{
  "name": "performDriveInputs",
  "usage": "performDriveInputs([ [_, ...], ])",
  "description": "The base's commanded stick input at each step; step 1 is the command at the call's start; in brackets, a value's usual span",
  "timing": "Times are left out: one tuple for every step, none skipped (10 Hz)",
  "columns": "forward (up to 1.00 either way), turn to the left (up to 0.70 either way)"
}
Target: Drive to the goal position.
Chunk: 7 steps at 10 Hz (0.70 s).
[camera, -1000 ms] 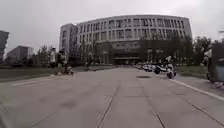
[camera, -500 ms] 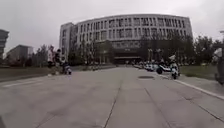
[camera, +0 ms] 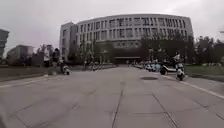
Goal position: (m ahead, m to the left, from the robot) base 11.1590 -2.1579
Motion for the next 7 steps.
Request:
performDriveInputs([
  [0.7,-0.27],
  [0.7,-0.27],
  [0.7,0.0],
  [0.7,0.0],
  [0.7,0.0],
  [0.7,0.0],
  [0.7,0.0],
])
